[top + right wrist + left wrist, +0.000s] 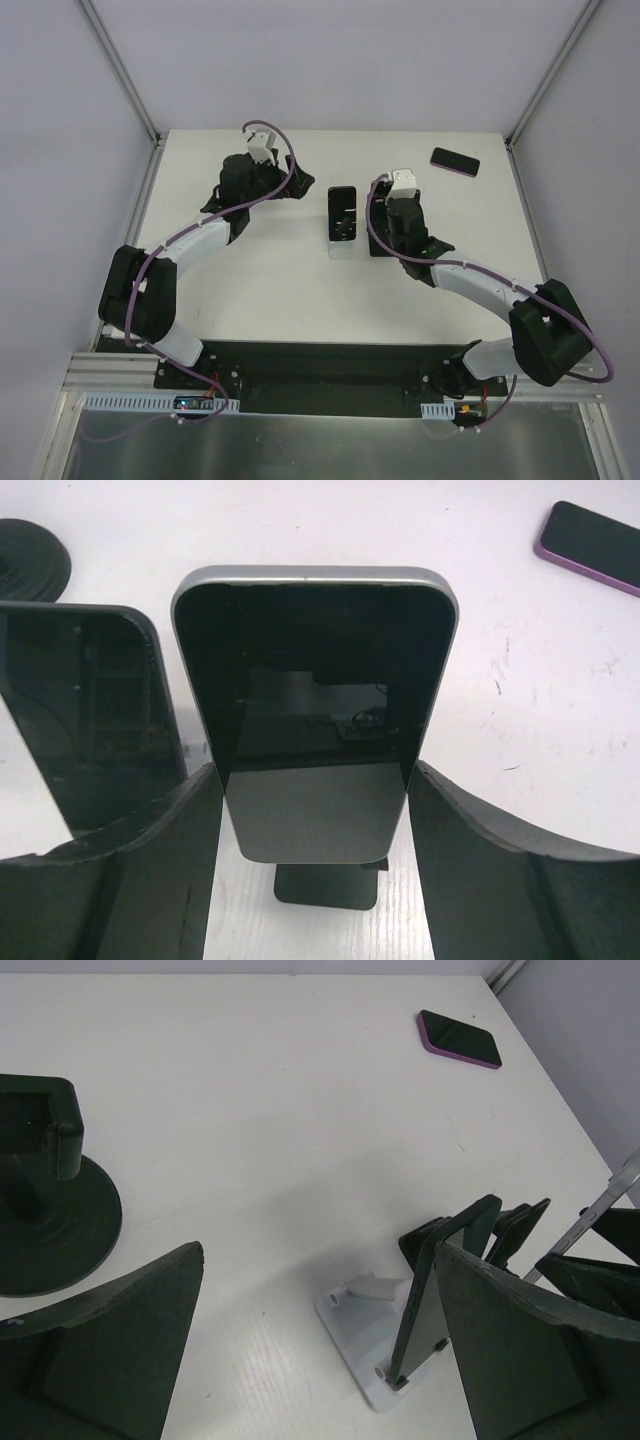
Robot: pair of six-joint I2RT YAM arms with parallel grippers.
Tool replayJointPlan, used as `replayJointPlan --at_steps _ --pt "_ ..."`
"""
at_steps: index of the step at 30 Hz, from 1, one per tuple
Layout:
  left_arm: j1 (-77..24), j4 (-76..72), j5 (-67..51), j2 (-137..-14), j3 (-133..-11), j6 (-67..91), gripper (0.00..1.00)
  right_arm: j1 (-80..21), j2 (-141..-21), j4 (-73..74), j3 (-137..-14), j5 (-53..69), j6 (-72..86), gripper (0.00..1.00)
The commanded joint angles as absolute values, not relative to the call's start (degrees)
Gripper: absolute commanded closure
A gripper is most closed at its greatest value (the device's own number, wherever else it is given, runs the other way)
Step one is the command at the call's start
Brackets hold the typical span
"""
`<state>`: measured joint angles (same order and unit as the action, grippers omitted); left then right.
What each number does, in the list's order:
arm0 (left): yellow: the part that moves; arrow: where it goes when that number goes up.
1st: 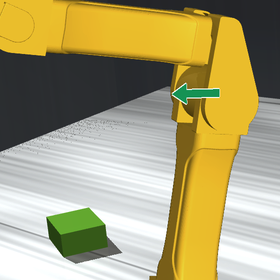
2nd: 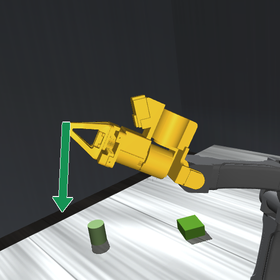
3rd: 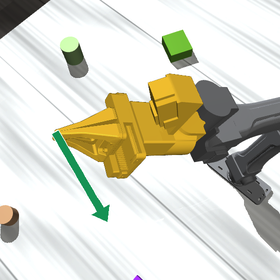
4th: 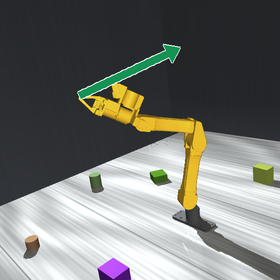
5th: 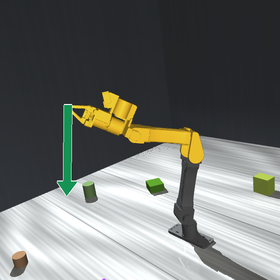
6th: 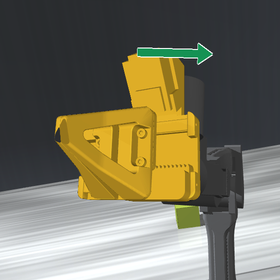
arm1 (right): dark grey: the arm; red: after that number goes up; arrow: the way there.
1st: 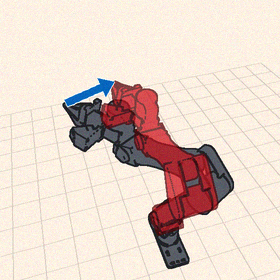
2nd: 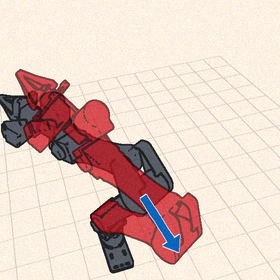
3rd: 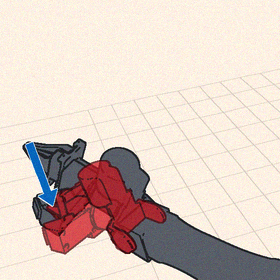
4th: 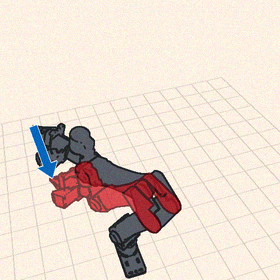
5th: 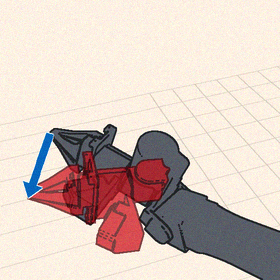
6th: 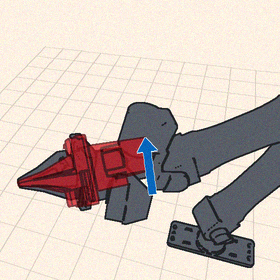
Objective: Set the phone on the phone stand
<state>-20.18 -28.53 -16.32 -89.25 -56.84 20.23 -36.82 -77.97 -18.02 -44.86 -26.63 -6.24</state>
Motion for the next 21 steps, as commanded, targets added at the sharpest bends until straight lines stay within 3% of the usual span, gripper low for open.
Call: replayJointPlan --at_steps 1,21 --pt "-19.25 -32.43 -15.38 -86.04 -56.34 21.00 0.04 -36.91 -78.66 -31.54 -43.69 -32.17 -9.05 0.99" --pt "-18.90 -32.96 -16.00 -86.22 -56.08 21.62 0.04 -36.91 -83.50 -40.61 -38.85 -32.87 -9.23 0.99"
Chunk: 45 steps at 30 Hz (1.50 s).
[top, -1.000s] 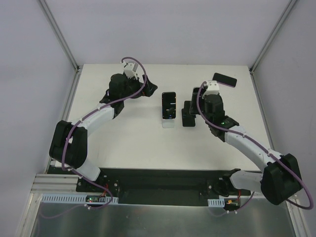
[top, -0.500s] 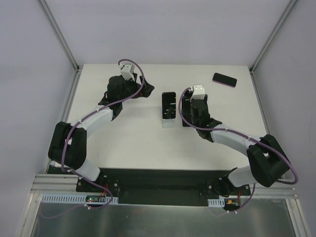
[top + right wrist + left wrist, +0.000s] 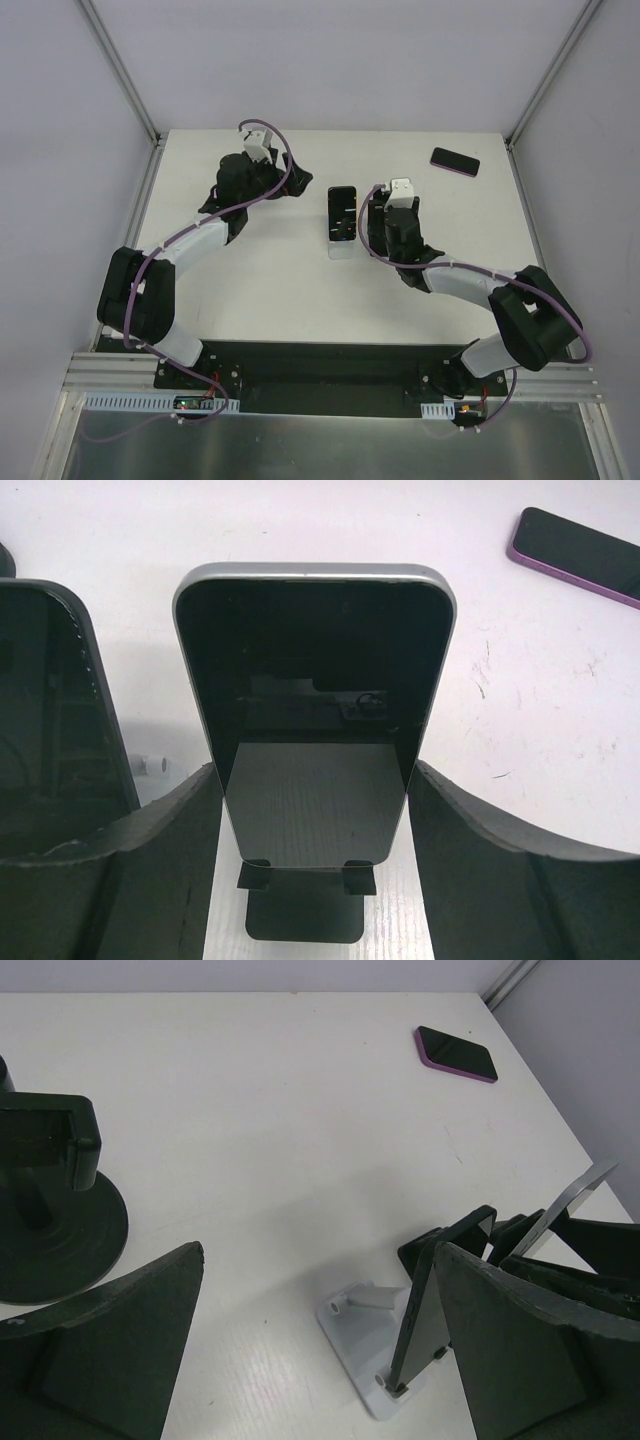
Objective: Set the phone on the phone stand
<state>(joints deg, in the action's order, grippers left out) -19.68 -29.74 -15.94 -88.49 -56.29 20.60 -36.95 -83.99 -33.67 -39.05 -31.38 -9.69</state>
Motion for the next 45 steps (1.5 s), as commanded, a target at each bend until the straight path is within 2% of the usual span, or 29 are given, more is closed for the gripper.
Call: replayJointPlan --at_steps 1,28,33,39,41,42,44,45 --pt "-18.90 -32.96 -15.91 -86.31 -56.16 21.62 0.04 -36.91 -83.50 -40.61 -38.67 -32.87 -9.32 0.99" --pt "-18.54 -33.13 -16.79 -86.84 -56.25 22.06 0.04 -37.35 -84.11 -38.41 -37.70 -33.13 -4.04 0.98" --pt "-18.54 -33.13 -17.05 -86.84 -56.42 22.32 0.04 -37.79 -84.02 -35.51 -38.49 -35.15 -1.77 0.89" --pt "-18.54 -33.13 -17.14 -86.92 -56.34 22.24 0.04 -39.37 -84.46 -32.17 -39.81 -37.61 -0.62 0.70" --pt "-18.37 -33.13 -17.14 -86.84 -56.34 22.24 0.04 -39.46 -84.64 -30.94 -40.51 -38.05 -0.44 0.61" --pt "-18.46 -33.13 -17.05 -86.84 -56.34 22.24 0.04 -39.55 -84.64 -30.33 -40.87 -38.58 -0.27 0.50" --pt "-18.46 -33.22 -17.05 -86.84 -56.34 22.24 0.04 -39.73 -84.55 -28.74 -41.66 -38.93 -0.35 0.40" --pt "-18.46 -33.22 -17.14 -86.92 -56.25 22.24 0.03 -39.81 -84.46 -28.39 -41.92 -39.20 -0.44 0.31"
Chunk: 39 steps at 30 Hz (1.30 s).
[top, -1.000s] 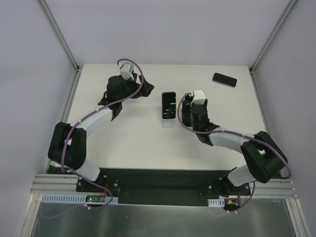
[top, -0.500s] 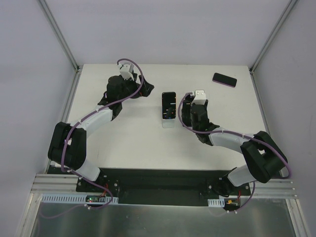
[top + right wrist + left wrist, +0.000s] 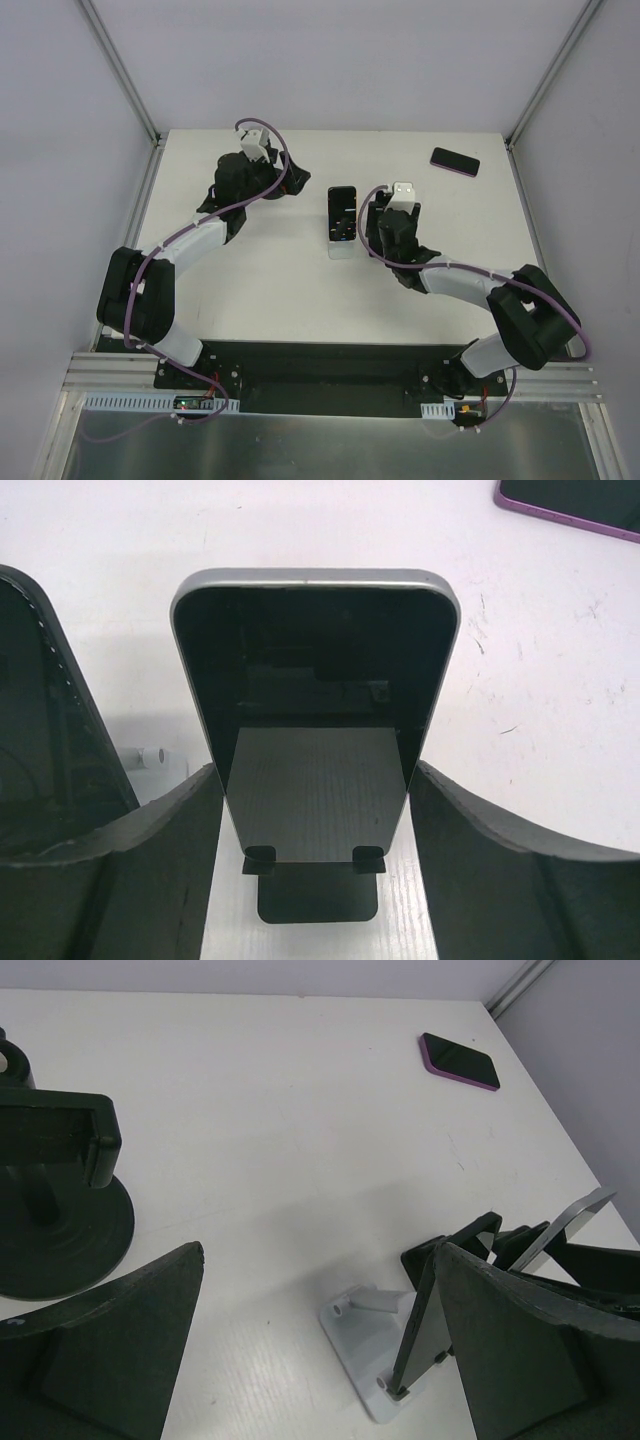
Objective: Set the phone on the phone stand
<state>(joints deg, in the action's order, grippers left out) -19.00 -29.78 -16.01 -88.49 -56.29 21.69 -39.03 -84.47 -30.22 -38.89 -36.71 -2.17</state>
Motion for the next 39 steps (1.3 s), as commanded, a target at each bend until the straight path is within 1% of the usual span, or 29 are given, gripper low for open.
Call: replayJointPlan --at_steps 1,2,3,5,11,15,17,19,20,22,23,24,25,26,28,29,30,31,32,34,35,37,38,39 --pt "-18.46 -33.22 -17.23 -86.84 -56.34 22.24 0.04 -39.73 -84.29 -27.61 -42.10 -39.29 -0.70 0.27" --pt "-18.37 -33.22 -17.31 -86.92 -56.34 22.24 0.04 -39.73 -84.29 -26.90 -42.80 -39.64 -0.79 0.22" --pt "-18.37 -33.22 -17.31 -87.01 -56.42 22.32 0.04 -39.73 -84.20 -26.37 -42.98 -40.16 -0.88 0.13" --pt "-18.37 -33.22 -17.49 -87.10 -56.34 22.32 0.04 -39.73 -83.76 -24.62 -44.03 -40.60 -1.32 0.04" --pt "-18.28 -33.31 -17.67 -87.27 -56.51 22.41 0.04 -39.81 -80.43 -18.55 -45.97 -41.48 -2.02 0.04" --pt "-18.19 -32.79 -17.93 -86.75 -56.69 22.32 0.04 -39.81 -72.19 -11.88 -46.41 -41.31 -1.24 0.04" --pt "-18.19 -31.99 -18.28 -85.70 -56.69 22.06 0.03 -39.73 -68.40 -5.03 -46.23 -40.26 -0.44 0.04" --pt "-18.11 -30.16 -18.46 -84.73 -56.78 21.10 0.03 -39.46 -62.77 2.58 -45.53 -35.00 -0.18 0.04" --pt "-18.02 -28.75 -18.28 -83.60 -57.13 20.57 0.03 -39.55 -60.84 4.90 -45.18 -28.98 -0.18 0.04" --pt "-17.76 -22.80 -16.28 -82.01 -58.88 18.91 0.02 -39.29 -55.74 11.93 -44.30 -22.36 1.84 0.04" --pt "-17.75 -20.94 -15.04 -79.91 -59.15 18.64 0.02 -39.37 -54.33 14.91 -44.21 -16.84 2.54 0.04" --pt "-17.75 -19.26 -13.99 -78.94 -59.85 18.63 0.01 -39.46 -51.97 21.21 -44.03 -14.79 3.59 0.04" --pt "-17.67 -17.42 -13.19 -77.97 -60.38 18.81 0.01 -39.46 -50.73 23.62 -43.60 -13.37 6.21 0.04" --pt "-17.67 -12.09 -12.75 -76.74 -61.16 18.72 0.01 -39.46 -49.32 25.73 -41.51 -10.75 7.72 0.04" --pt "-17.58 -4.96 -11.61 -76.82 -65.46 18.98 0.01 -39.38 -44.49 28.48 -38.08 -7.31 10.79 0.04" --pt "-17.49 1.60 -9.51 -77.60 -67.13 18.98 0.01 -39.46 -42.65 27.87 -33.97 -1.81 13.16 0.04" --pt "-17.32 4.63 -8.36 -78.30 -70.37 19.16 0.01 -39.46 -38.71 25.34 -31.49 1.64 14.49 0.04" --pt "-16.62 6.92 -8.70 -79.01 -72.05 20.73 0.01 -39.55 -36.93 24.36 -29.55 3.84 15.63 0.04" --pt "-14.26 8.86 -12.79 -80.93 -73.98 22.13 0.01 -39.72 -35.17 23.39 -26.40 7.26 17.56 0.04" --pt "-12.58 12.74 -16.68 -83.57 -79.00 24.77 0.01 -40.08 -31.30 23.81 -25.23 9.22 18.10 0.04" --pt "-12.05 13.27 -17.31 -84.37 -80.41 24.52 0.01 -40.08 -30.42 24.69 -25.14 10.36 17.67 0.04" --pt "-10.64 17.73 -17.66 -87.43 -86.99 22.60 0.01 -40.25 -28.40 29.08 -26.36 10.98 16.88 0.04" --pt "-10.20 19.67 -18.62 -91.80 -89.80 21.46 0.01 -40.25 -27.26 30.40 -26.98 11.77 16.27 0.04" --pt "-9.76 22.12 -17.68 -94.11 -95.91 20.23 0.01 -40.25 -26.64 33.19 -28.46 11.95 15.13 0.04"
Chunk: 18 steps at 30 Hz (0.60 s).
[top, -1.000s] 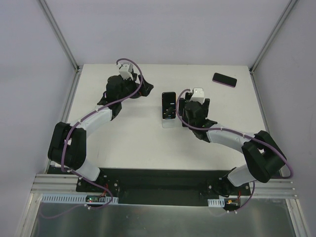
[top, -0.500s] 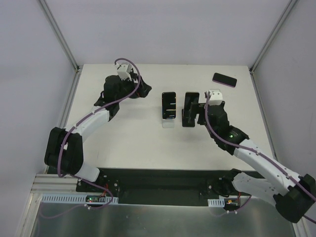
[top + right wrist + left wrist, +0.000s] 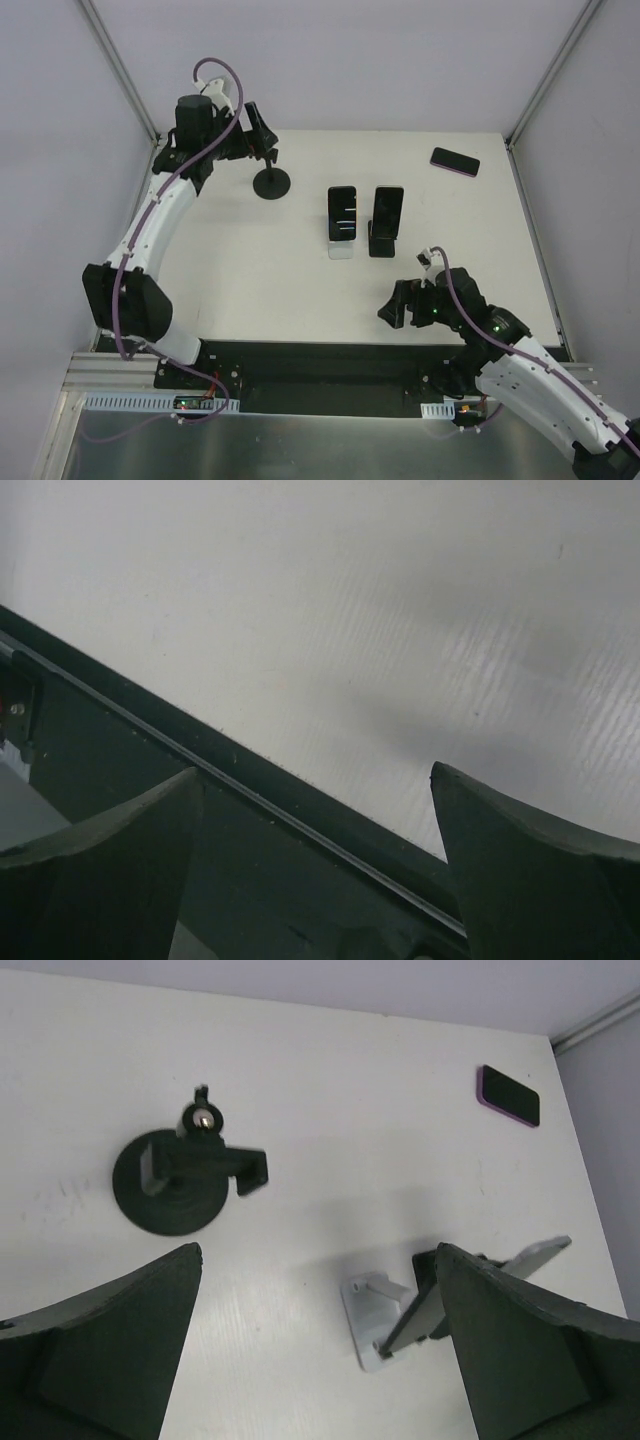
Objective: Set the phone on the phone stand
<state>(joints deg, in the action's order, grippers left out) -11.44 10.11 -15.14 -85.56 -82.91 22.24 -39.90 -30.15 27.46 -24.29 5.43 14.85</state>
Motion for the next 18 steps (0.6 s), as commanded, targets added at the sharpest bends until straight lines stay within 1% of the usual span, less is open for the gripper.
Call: replayJointPlan --at_steps 1,3,4,5,7,11,15,18 --pt "-9.76 26.41 -16.71 -96.22 -98.50 16.21 0.01 -40.25 -25.85 34.53 -29.09 12.04 14.68 0.04" --pt "-9.84 26.89 -16.09 -99.92 -101.41 12.50 0.01 -40.34 -23.21 35.68 -29.62 13.53 14.76 0.04" --pt "-10.28 26.81 -14.78 -100.71 -101.86 7.78 0.01 -40.34 -22.42 35.86 -30.05 13.97 15.11 0.04" --pt "-10.98 26.72 -12.42 -102.11 -102.21 5.04 0.01 -40.34 -20.93 36.56 -30.67 13.45 15.29 0.04" --pt "-12.65 26.63 -2.26 -103.62 -102.83 -1.82 0.01 -40.43 -20.04 39.01 -32.77 12.57 15.12 0.04" --pt "-12.92 26.02 3.58 -108.18 -103.80 -6.68 0.01 -40.34 -16.19 42.36 -34.63 9.50 16.51 0.04" --pt "-12.92 24.70 1.24 -110.47 -104.76 -7.65 0.01 -40.34 -11.70 43.41 -34.10 7.39 18.89 0.04" --pt "-12.92 24.09 2.02 -112.32 -106.60 -5.98 0.01 -40.34 -9.41 45.34 -34.28 5.02 19.86 0.04"
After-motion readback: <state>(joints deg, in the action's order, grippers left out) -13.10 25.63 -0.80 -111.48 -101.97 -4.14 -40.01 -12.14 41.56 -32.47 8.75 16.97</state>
